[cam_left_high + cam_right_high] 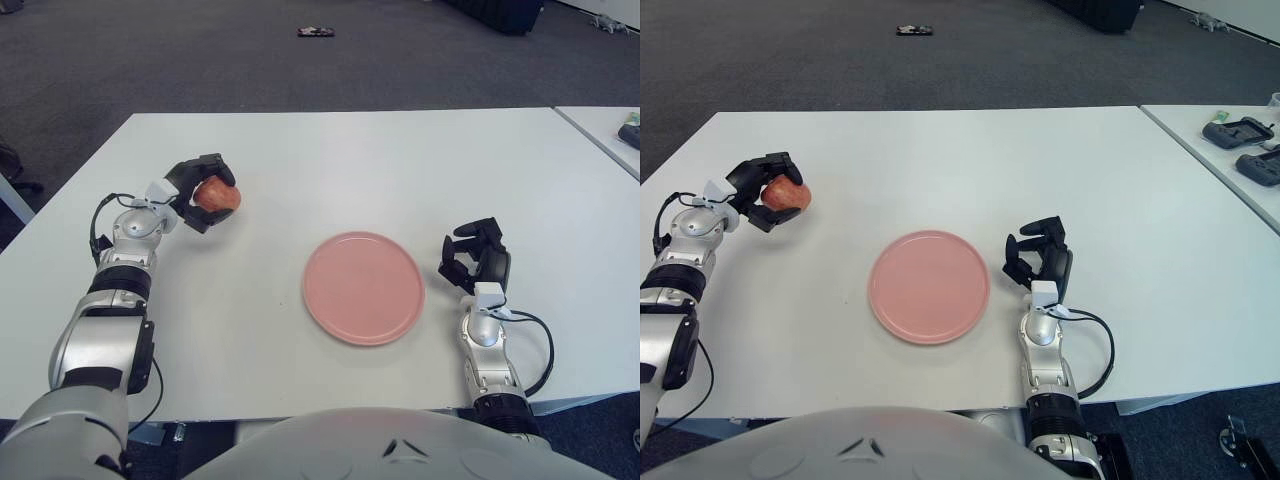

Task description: Put the apple into the plate.

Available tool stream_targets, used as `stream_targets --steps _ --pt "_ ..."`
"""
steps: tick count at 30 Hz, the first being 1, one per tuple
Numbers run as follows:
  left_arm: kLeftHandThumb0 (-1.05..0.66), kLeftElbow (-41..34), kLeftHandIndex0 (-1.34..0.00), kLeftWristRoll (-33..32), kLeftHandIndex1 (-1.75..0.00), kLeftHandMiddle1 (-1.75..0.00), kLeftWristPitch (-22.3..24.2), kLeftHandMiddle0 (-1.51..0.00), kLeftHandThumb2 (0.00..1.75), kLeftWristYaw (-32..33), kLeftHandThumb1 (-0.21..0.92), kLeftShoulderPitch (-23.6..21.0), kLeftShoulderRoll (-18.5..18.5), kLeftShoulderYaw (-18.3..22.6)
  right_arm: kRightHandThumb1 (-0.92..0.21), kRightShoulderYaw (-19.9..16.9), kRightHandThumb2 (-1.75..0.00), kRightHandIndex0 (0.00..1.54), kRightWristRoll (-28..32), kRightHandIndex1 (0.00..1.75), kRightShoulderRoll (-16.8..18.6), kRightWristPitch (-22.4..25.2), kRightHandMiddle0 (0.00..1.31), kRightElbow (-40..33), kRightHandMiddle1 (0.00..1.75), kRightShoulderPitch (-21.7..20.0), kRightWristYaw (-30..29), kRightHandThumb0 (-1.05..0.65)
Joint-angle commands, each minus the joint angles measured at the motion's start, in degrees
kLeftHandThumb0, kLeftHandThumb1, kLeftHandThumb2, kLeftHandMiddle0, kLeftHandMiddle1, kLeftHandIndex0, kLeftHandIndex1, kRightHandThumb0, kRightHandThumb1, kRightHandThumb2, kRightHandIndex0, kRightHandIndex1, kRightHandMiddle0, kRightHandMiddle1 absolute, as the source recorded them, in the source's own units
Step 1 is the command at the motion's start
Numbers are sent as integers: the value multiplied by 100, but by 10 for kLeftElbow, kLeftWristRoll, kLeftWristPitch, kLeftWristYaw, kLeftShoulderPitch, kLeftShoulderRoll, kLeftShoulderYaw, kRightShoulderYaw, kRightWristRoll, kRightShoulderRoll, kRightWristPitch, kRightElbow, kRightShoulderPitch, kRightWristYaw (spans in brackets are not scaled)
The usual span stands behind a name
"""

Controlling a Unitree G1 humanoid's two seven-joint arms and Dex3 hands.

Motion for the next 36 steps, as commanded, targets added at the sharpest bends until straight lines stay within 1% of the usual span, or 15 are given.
stream_targets --steps 1,8,15,18,21,23,26,27,30,36 --pt "-5 -67 -128 -21 -175 -175 13 -144 164 -10 15 18 -8 11 -57 0 -101 66 3 142 -2 6 41 3 175 3 3 -40" --pt "-4 -229 -129 -30 -175 -175 47 -145 164 -2 15 75 -33 5 -57 -1 -100 65 7 143 -2 -2 41 10 175 1 5 -40" --pt "-5 -355 -129 -18 -175 -175 71 -145 164 3 15 127 -50 -3 -56 -3 -102 64 12 143 -1 -13 42 23 175 -5 3 -41" --pt "-6 -438 -129 -16 -175 -175 101 -144 164 -1 15 156 -56 -13 -56 -3 -102 64 14 143 -1 -14 42 27 175 -7 4 -41" --pt "-6 -493 -128 -9 -175 -175 124 -142 164 -8 15 174 -59 -27 -56 -3 -102 64 16 143 -2 -15 42 29 175 -8 5 -41" --pt "-6 -515 -127 -6 -175 -175 136 -141 164 -11 14 181 -59 -34 -56 -2 -102 64 16 144 -2 -16 42 31 175 -9 6 -41" --pt "-6 -546 -126 6 -175 -175 142 -141 164 -17 14 188 -69 -60 -56 -3 -102 65 18 144 -3 -19 42 35 175 -11 7 -41" --pt "-6 -551 -126 6 -175 -175 129 -140 164 -35 14 183 -73 -83 -56 -3 -102 65 18 144 -3 -20 42 37 175 -12 7 -41" --pt "-8 -564 -124 8 -175 -175 110 -140 163 -69 14 175 -80 -123 -55 -3 -103 65 18 145 -2 -23 42 40 175 -14 8 -41" --pt "-10 -566 -121 14 -175 -175 93 -139 159 -93 16 173 -92 -165 -55 -3 -103 65 21 145 -1 -20 43 37 175 -12 11 -41"
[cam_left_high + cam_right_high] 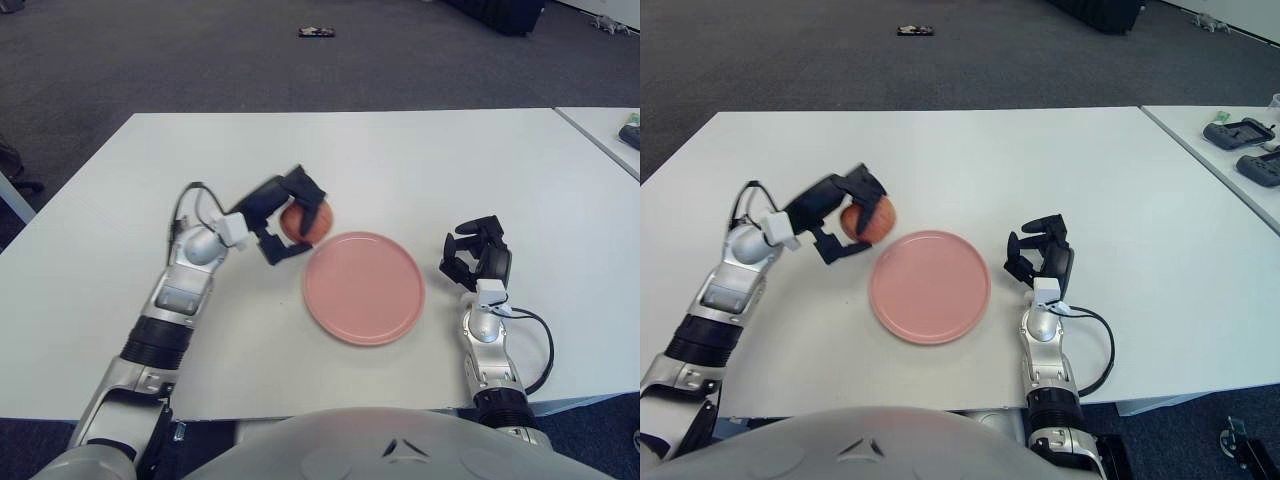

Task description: Put the apple into the plate.

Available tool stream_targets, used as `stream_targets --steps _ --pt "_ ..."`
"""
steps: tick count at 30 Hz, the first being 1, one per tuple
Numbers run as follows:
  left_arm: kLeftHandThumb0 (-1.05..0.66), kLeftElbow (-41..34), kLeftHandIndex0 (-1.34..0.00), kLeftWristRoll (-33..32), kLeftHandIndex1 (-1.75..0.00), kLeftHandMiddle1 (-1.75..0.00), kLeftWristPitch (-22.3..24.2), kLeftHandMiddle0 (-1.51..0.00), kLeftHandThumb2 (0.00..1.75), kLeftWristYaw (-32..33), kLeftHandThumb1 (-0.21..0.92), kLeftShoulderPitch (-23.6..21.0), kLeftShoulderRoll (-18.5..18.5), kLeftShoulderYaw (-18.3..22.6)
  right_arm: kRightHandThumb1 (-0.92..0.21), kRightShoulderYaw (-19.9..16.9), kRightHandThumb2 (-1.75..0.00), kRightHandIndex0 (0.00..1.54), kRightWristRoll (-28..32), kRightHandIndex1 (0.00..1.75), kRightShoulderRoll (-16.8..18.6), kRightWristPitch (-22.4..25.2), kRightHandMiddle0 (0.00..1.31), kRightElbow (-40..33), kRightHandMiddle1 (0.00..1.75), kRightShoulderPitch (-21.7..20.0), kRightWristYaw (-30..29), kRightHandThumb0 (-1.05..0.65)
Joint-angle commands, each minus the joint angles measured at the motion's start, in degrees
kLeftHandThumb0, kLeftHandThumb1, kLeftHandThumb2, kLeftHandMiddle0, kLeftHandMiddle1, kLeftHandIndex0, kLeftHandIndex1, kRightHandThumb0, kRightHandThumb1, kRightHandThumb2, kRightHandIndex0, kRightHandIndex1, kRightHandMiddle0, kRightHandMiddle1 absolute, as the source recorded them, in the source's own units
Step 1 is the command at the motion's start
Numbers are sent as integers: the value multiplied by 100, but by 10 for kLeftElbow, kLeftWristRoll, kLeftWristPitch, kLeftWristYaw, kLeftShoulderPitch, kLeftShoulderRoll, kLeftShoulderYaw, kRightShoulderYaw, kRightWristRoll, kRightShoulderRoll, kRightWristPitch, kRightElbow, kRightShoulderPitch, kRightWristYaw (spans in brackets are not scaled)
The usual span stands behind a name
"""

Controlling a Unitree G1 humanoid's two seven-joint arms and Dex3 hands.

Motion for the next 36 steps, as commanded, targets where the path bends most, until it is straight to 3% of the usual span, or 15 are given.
stream_targets --steps 1,4,14,23,36 --pt "-10 -3 -121 11 -175 -175 -24 -139 159 -12 16 -14 -11 -26 -55 -1 -103 65 7 145 0 -6 43 14 175 5 3 -41" --pt "-10 21 -120 25 -175 -175 -49 -138 159 -27 16 -25 -23 -57 -55 -2 -104 65 7 145 0 -9 43 15 175 6 3 -41" --pt "-7 78 -115 57 -175 -175 -99 -134 159 -58 17 -44 -26 -103 -54 -3 -104 65 7 146 2 -3 43 11 175 9 2 -41" --pt "-6 97 -113 119 -175 -175 -139 -132 159 -30 17 -34 -30 -127 -54 -3 -104 65 2 147 0 -5 44 12 175 9 0 -41" --pt "-5 175 -109 214 -175 -175 -202 -127 159 5 15 -55 -41 -172 -53 -4 -105 65 3 147 2 -2 44 5 175 14 1 -41"
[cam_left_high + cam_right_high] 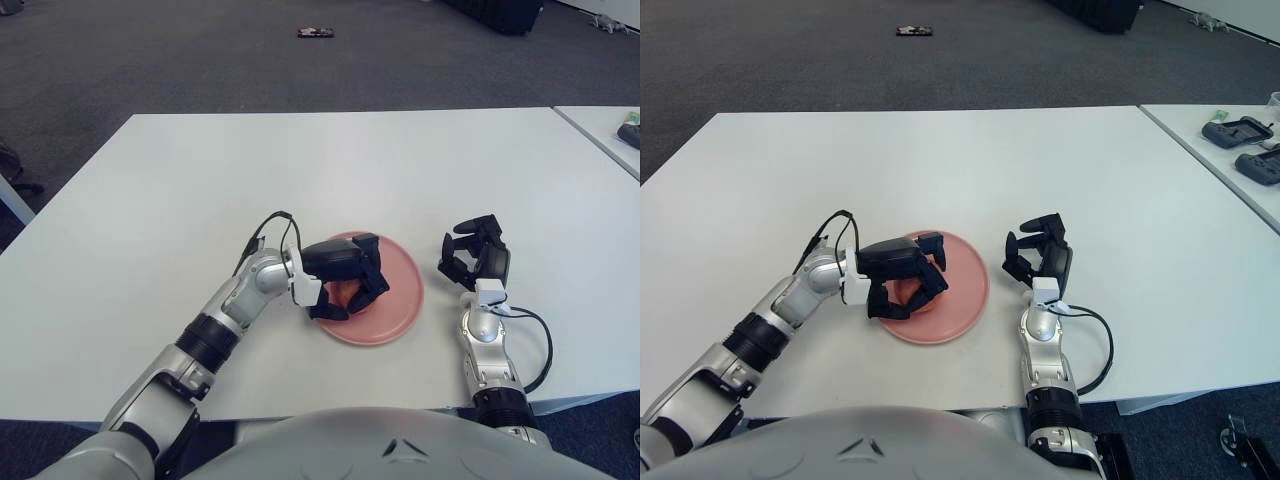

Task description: Put the apple into the plate.

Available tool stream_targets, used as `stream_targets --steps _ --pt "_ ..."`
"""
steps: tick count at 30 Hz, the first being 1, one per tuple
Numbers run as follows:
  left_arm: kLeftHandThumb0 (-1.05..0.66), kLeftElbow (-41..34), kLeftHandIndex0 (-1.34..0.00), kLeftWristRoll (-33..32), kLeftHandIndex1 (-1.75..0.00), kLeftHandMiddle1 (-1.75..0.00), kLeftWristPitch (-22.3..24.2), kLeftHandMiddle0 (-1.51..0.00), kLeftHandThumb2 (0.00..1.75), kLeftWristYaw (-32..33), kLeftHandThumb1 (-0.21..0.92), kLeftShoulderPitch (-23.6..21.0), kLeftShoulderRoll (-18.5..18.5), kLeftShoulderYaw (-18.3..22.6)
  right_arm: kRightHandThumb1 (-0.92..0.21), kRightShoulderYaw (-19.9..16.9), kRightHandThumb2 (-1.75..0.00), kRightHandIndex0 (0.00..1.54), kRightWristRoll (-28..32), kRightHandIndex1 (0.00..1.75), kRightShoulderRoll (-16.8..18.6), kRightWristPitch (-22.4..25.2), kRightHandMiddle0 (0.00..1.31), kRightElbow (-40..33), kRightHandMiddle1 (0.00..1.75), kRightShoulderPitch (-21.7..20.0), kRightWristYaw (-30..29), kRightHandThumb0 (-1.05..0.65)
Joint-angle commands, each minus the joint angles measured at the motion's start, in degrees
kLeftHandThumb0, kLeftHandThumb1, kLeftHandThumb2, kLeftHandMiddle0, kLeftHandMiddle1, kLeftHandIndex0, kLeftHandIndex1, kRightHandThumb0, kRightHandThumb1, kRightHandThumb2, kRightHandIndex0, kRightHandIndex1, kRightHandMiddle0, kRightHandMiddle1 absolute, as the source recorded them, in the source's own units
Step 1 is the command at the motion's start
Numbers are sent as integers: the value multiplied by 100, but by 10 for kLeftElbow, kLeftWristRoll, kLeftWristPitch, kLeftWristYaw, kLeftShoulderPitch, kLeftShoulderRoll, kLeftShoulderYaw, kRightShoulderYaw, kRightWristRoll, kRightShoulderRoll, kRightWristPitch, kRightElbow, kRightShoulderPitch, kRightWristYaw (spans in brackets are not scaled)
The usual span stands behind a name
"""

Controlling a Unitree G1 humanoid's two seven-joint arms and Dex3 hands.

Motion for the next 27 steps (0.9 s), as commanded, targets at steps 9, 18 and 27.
stream_targets --steps 9,18,27 --pt "-4 73 -107 47 -175 -175 -51 -125 159 54 15 -11 0 -18 -53 0 -106 66 3 147 1 -10 44 13 175 11 -2 -41" --pt "-6 89 -103 66 -175 -175 -73 -120 157 95 17 -10 -1 -18 -54 2 -104 65 -1 147 2 -22 43 17 175 10 -6 -41" --pt "-3 88 -70 60 -164 -174 -75 -82 159 101 5 -4 2 -20 -57 4 -101 64 -10 144 -1 -21 41 21 175 7 -11 -40"
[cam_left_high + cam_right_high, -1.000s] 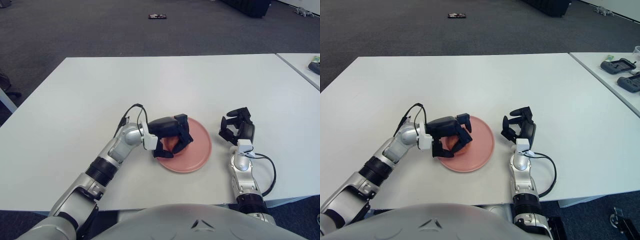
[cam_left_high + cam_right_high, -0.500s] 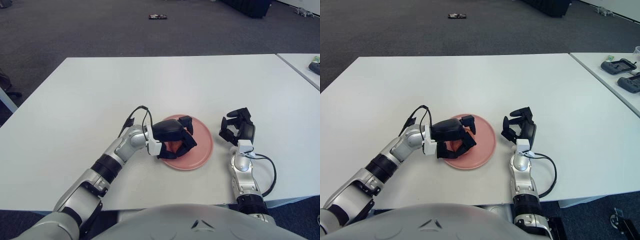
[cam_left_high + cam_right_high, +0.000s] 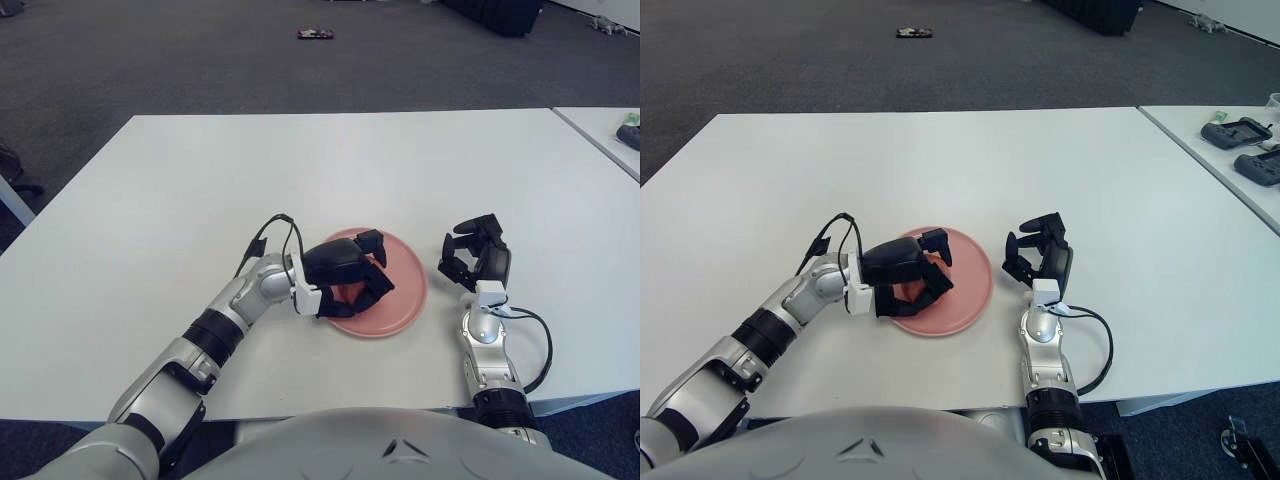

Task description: Put the apple into the plate.

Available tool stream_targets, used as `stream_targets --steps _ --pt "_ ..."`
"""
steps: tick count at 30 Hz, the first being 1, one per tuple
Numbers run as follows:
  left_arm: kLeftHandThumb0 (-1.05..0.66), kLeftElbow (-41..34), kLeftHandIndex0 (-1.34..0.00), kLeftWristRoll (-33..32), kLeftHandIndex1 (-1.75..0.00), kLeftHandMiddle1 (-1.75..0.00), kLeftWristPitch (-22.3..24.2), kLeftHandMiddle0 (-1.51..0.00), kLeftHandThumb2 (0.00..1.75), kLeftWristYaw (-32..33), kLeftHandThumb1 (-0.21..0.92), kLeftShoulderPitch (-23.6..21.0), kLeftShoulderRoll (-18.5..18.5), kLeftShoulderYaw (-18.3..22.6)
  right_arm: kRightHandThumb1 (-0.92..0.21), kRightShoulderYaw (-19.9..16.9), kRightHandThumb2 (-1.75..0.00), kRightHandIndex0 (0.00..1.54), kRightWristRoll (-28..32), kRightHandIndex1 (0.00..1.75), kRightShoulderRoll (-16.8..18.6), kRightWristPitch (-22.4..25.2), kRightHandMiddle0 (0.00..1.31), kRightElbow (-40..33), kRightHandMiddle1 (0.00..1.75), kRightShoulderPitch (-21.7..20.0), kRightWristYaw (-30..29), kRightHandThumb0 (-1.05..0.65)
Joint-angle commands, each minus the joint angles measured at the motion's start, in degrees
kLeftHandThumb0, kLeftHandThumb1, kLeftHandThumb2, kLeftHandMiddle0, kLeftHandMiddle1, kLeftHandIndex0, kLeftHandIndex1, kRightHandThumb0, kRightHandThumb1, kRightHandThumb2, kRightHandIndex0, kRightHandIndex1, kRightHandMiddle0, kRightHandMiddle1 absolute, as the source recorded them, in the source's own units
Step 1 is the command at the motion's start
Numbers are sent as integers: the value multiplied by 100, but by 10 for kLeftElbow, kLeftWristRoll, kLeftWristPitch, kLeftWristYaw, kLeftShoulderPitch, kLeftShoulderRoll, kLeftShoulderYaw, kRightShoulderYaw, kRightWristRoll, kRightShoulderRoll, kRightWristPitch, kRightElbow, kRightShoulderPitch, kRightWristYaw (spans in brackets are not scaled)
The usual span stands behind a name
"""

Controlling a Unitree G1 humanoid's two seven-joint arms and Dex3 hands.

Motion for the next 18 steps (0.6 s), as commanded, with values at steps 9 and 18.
stream_targets --steps 9,18 --pt "-1 -1 -65 5 -162 -175 36 -63 145 -11 17 13 10 -5 -57 4 -100 66 -12 146 -3 2 41 16 175 7 -9 -40" --pt "-1 -10 -55 53 -173 -164 28 -40 120 43 39 19 12 2 -58 8 -100 65 -7 146 -2 19 41 2 175 13 1 -40"
